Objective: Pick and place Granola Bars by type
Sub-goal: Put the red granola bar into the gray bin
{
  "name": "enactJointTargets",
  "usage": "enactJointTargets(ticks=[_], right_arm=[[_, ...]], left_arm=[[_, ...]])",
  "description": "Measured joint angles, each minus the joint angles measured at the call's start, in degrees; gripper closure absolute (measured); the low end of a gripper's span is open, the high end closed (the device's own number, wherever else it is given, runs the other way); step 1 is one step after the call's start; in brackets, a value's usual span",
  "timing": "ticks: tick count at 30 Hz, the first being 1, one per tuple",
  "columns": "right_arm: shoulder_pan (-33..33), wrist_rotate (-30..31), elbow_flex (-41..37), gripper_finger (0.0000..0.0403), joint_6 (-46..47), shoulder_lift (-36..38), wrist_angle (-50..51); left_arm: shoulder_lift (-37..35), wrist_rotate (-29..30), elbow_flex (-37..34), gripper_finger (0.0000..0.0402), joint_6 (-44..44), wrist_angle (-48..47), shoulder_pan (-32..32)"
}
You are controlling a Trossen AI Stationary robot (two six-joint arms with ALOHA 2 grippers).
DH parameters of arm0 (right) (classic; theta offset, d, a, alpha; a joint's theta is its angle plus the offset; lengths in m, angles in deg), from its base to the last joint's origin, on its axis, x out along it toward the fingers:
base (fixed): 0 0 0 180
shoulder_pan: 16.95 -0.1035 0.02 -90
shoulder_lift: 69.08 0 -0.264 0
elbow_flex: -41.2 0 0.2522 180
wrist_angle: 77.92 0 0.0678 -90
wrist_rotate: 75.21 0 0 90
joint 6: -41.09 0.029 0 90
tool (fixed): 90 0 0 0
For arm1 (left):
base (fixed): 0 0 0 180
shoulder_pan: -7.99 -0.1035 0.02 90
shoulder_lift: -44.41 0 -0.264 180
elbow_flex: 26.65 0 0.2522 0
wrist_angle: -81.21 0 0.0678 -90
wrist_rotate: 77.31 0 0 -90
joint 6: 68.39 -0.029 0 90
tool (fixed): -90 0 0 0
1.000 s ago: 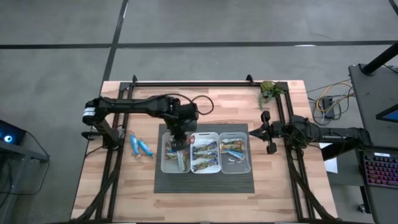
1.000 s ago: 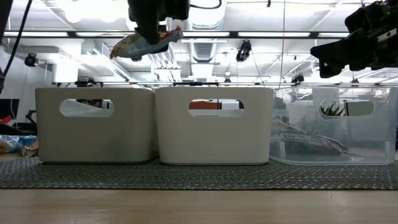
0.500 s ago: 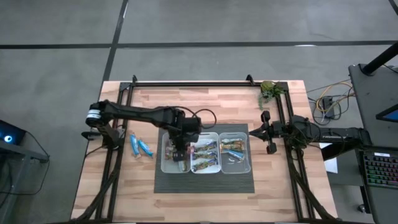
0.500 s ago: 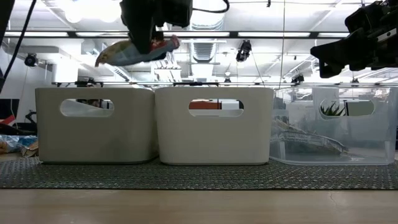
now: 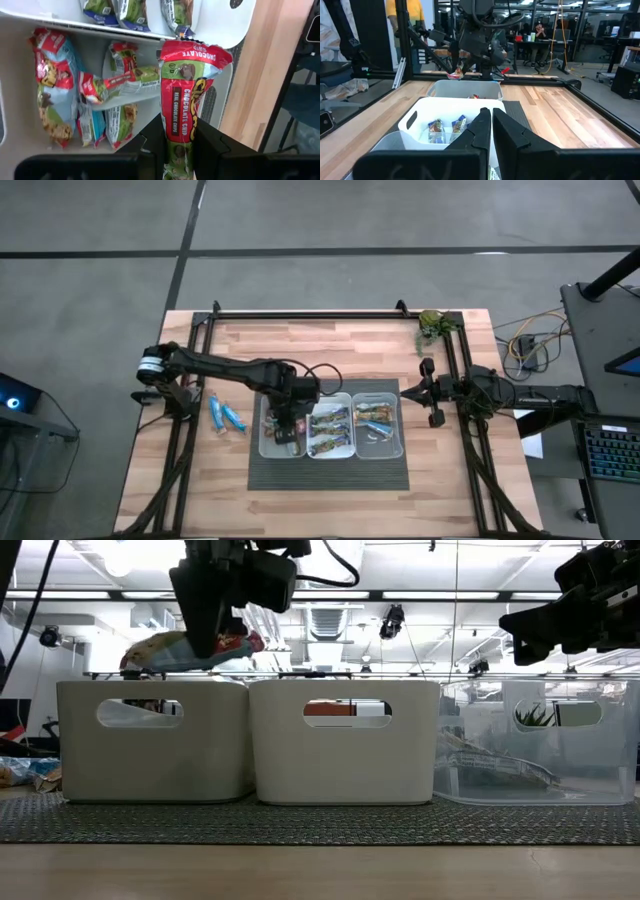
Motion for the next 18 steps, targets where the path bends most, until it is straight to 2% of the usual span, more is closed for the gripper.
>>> enactJointTargets(ticks=[5, 18], right_arm=[[0.0, 0.0, 0.0, 0.0394, 0.0, 0.0, 0.0], [0.0, 0.0, 0.0, 0.0394, 0.0, 0.0, 0.0]], left_arm=[[0.0, 0.5, -2.1, 0.0346, -0.5, 3.3, 0.0], [-0.1, 0.7, -4.0, 0.0346, -2.5, 3.2, 0.0]])
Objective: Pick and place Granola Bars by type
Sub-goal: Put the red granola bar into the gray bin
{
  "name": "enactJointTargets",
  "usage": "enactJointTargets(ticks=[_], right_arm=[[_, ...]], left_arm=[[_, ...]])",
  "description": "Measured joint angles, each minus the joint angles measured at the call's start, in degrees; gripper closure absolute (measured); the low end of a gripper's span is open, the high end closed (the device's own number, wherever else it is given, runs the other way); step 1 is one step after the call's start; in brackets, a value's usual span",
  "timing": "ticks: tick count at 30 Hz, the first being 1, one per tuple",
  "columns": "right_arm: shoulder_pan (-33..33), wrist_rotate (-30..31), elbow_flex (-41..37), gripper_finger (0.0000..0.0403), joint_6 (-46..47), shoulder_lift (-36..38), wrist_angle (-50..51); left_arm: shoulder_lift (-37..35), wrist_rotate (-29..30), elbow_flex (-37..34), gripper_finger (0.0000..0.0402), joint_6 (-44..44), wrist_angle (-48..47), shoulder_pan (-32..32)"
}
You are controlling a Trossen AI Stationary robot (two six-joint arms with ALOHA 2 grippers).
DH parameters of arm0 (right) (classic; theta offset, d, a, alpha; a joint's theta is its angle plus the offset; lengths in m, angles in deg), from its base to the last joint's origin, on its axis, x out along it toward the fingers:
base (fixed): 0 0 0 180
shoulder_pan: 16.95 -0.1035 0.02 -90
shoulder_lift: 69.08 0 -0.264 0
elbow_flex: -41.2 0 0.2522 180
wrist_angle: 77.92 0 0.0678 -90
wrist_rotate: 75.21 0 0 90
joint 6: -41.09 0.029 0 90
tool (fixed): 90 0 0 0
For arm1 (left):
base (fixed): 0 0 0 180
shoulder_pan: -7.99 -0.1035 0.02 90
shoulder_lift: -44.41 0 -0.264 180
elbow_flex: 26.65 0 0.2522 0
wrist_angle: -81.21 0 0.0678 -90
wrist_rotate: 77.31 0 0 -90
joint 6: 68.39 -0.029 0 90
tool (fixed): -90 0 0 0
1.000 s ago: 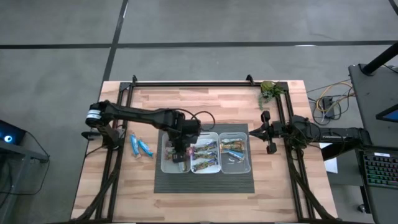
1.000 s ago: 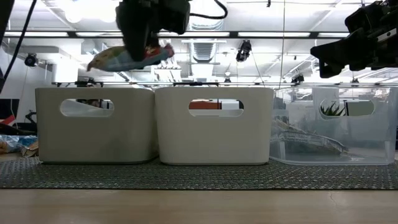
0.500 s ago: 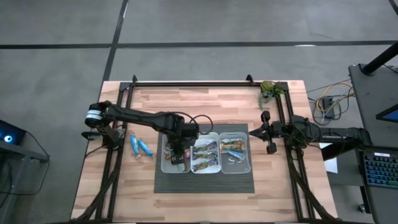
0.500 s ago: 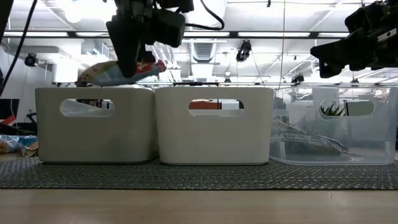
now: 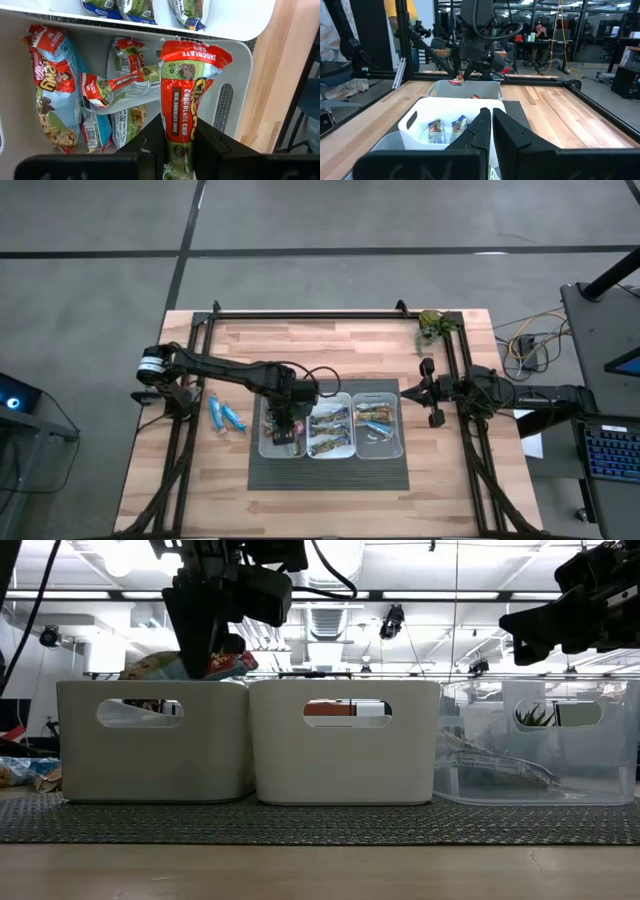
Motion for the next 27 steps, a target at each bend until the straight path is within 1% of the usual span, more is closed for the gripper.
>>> enactJointTargets(ticks=[15, 25, 27], right_arm=[[0.0, 0.0, 0.0, 0.0394, 0.0, 0.0, 0.0], [0.0, 0.0, 0.0, 0.0394, 0.0, 0.0, 0.0], [0.0, 0.0, 0.0, 0.0394, 0.0, 0.0, 0.0]], left_arm=[[0.0, 1.4, 0.0, 0.0346, 0.2, 0.2, -0.1], [0.0, 0.9, -0.1, 0.0345, 1.7, 0.5, -0.1], [0.0, 0.8, -0.1, 0.0339, 1.8, 0.6, -0.1]])
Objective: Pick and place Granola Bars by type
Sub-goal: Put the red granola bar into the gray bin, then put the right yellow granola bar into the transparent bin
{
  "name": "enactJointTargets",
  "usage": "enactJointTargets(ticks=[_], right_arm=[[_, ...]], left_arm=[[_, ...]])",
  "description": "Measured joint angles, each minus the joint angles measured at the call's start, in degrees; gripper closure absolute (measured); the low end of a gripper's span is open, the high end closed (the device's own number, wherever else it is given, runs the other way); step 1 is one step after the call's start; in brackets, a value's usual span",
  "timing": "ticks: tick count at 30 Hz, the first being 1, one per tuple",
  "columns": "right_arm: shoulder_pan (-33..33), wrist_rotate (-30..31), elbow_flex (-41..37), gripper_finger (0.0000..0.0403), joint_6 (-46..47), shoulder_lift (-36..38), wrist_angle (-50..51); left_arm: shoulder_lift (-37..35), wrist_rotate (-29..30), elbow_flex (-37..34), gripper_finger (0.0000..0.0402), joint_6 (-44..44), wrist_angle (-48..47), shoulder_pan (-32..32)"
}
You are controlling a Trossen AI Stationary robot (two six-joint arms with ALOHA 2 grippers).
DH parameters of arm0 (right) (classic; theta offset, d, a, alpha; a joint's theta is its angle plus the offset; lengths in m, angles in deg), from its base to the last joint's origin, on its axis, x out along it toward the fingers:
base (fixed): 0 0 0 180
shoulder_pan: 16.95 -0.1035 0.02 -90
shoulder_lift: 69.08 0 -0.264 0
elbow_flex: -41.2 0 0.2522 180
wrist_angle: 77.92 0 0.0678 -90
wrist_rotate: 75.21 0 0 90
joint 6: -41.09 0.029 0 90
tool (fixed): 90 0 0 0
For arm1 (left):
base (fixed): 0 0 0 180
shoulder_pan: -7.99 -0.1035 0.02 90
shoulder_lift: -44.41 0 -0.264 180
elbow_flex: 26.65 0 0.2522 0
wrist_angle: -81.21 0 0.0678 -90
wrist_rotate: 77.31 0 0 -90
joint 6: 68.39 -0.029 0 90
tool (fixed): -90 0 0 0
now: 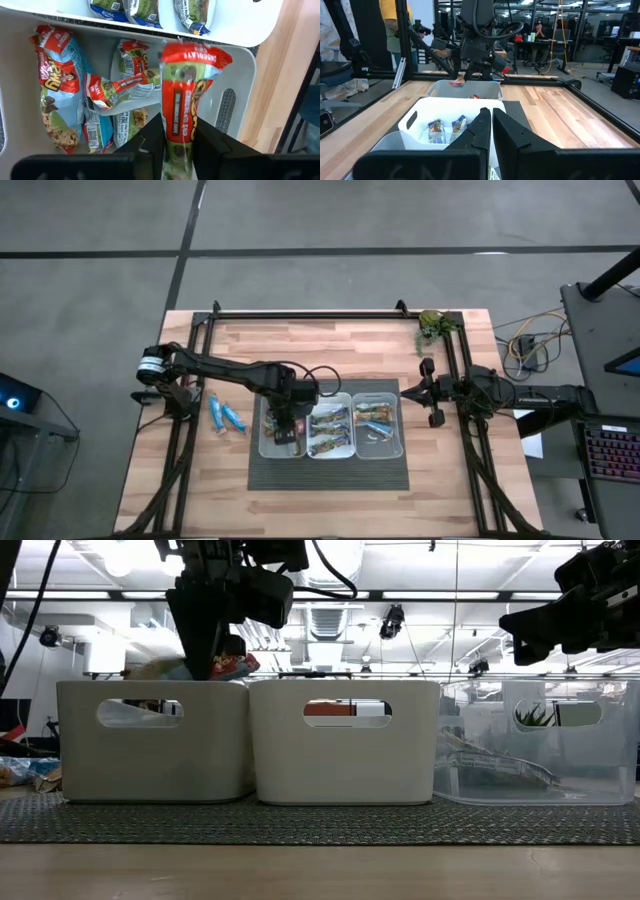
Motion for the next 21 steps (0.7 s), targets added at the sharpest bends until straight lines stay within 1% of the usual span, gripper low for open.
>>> enactJointTargets(ticks=[2, 8, 11, 14, 21], right_arm=[[0.0, 0.0, 0.0, 0.0394, 0.0, 0.0, 0.0], [0.0, 0.0, 0.0, 0.0394, 0.0, 0.0, 0.0], [0.0, 0.0, 0.0, 0.0394, 0.0, 0.0, 0.0], [0.0, 0.0, 0.0, 0.0394, 0.0, 0.0, 0.0], [0.0, 0.0, 0.0, 0.0394, 0.0, 0.0, 0.0]], left_arm=[[0.0, 0.0, -0.1, 0.0326, 0.1, 0.4, 0.0], [0.0, 0.3, -0.1, 0.0264, 1.3, 1.0, 0.0], [0.0, 0.6, -0.1, 0.024, 2.1, 0.9, 0.0], [0.0, 0.6, -0.1, 0.0232, 2.1, 0.9, 0.0], [0.0, 0.5, -0.1, 0.0232, 2.0, 0.9, 0.0]])
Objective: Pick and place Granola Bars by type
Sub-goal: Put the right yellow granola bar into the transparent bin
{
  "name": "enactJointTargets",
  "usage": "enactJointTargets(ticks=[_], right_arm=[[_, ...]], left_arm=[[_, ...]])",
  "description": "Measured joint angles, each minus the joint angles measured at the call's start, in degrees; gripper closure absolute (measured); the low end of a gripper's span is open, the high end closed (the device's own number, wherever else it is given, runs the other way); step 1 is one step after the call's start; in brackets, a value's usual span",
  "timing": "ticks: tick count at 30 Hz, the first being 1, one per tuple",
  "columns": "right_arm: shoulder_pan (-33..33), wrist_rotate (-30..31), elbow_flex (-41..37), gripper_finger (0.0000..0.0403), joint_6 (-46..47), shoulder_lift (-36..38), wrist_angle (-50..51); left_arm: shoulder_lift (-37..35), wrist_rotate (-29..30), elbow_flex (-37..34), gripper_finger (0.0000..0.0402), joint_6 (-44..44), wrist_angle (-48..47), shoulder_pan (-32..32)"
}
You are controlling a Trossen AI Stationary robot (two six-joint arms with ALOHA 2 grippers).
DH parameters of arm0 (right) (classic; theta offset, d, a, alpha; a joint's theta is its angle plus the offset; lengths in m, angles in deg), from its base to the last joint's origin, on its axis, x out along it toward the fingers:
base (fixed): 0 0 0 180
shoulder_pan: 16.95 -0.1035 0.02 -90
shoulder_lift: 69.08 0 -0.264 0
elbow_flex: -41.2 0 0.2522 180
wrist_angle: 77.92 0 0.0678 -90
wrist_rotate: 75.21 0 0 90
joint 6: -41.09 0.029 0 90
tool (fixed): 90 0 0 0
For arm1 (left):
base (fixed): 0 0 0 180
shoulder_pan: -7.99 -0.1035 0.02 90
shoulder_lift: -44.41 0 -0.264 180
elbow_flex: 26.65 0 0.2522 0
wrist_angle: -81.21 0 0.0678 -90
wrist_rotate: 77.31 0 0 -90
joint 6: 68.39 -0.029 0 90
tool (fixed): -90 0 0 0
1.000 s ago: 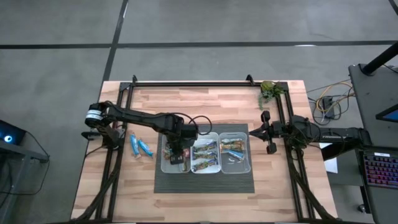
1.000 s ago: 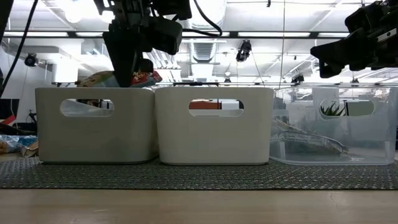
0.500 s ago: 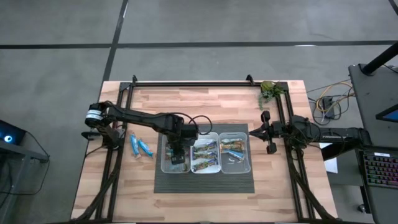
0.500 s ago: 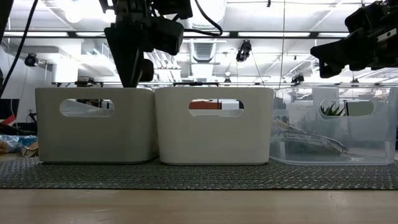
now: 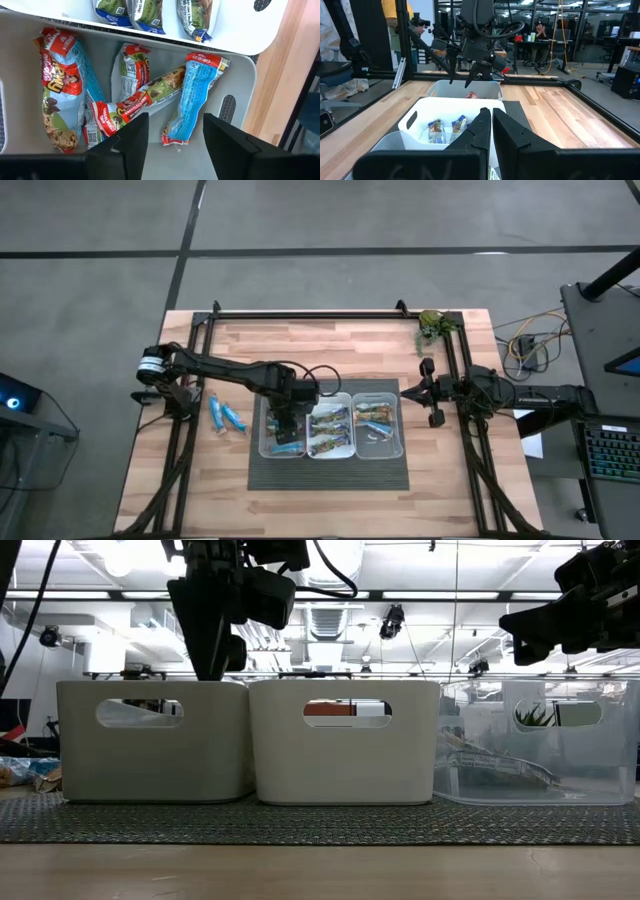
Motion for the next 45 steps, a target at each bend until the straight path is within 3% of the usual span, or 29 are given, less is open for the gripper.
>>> enactJointTargets(ticks=[10, 23, 30, 38, 45], right_arm=[[0.0, 0.0, 0.0, 0.0394, 0.0, 0.0, 0.0], [0.0, 0.0, 0.0, 0.0394, 0.0, 0.0, 0.0], [0.0, 0.0, 0.0, 0.0394, 0.0, 0.0, 0.0], [0.0, 0.0, 0.0, 0.0394, 0.0, 0.0, 0.0], [0.0, 0.0, 0.0, 0.0394, 0.0, 0.0, 0.0]], left_arm=[[0.0, -2.3, 0.0, 0.0244, -0.8, 0.5, 0.0], [-2.1, -3.7, -0.1, 0.0386, -4.0, 0.9, -0.2], [-6.8, -3.7, -0.2, 0.0401, -2.7, 0.3, -1.0], [-13.6, -3.6, -5.4, 0.0401, 10.7, -2.5, -4.9], [-19.2, -3.5, -10.6, 0.0402, 34.1, -2.6, -7.3]])
